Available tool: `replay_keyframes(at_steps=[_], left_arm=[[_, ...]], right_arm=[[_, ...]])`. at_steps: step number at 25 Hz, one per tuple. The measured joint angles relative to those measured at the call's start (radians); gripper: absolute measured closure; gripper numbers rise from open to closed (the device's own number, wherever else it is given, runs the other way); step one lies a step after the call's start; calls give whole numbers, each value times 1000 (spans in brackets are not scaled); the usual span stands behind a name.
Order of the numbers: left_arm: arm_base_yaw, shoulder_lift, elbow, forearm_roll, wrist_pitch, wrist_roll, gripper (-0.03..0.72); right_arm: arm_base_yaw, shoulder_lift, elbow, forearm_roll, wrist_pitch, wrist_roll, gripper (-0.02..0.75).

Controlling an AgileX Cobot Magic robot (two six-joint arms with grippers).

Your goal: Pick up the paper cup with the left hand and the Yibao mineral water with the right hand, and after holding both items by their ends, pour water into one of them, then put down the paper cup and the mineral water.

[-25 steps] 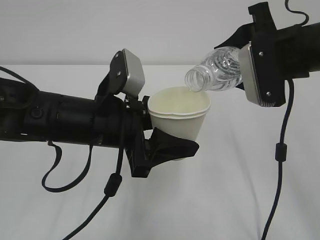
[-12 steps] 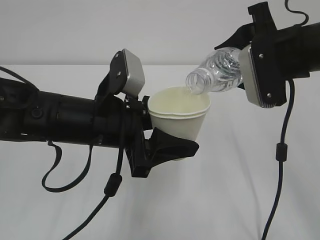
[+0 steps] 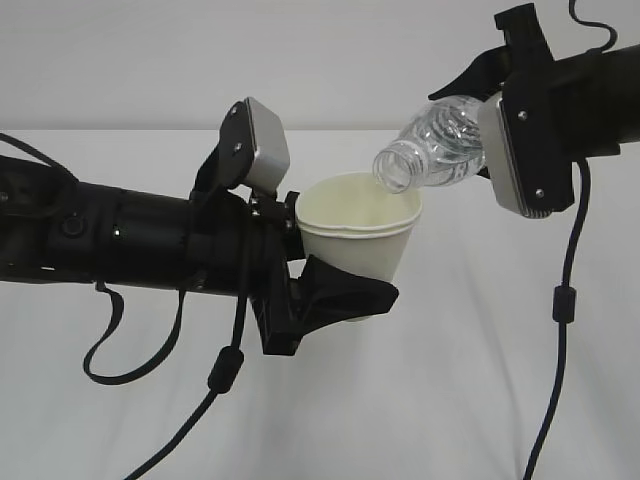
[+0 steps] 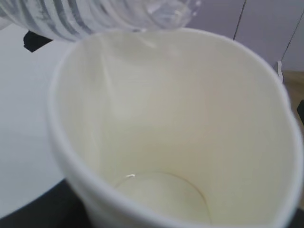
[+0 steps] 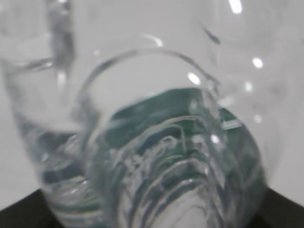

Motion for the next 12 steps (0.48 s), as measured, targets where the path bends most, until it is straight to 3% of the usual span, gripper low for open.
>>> replay_keyframes(at_steps=[12], left_arm=[[0,0,0,6,-15,0,249]], right_arm=[[0,0,0,0,17,-19,246]])
